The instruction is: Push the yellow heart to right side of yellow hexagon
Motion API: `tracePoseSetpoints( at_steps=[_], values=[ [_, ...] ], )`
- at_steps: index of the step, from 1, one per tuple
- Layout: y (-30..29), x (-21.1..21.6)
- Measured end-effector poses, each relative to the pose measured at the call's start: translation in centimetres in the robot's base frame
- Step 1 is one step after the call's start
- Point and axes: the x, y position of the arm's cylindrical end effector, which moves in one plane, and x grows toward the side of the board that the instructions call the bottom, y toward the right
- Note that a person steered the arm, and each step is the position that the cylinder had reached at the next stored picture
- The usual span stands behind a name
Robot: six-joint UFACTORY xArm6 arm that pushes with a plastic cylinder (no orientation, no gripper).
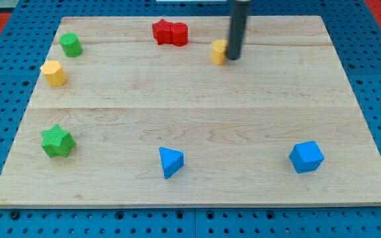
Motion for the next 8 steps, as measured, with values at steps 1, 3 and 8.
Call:
tracePoseSetpoints(
  at_steps=[1, 3, 8],
  values=[
    [-0.7, -1.3],
    [-2.4, -4.1],
    [-18.5, 11.1]
  ],
)
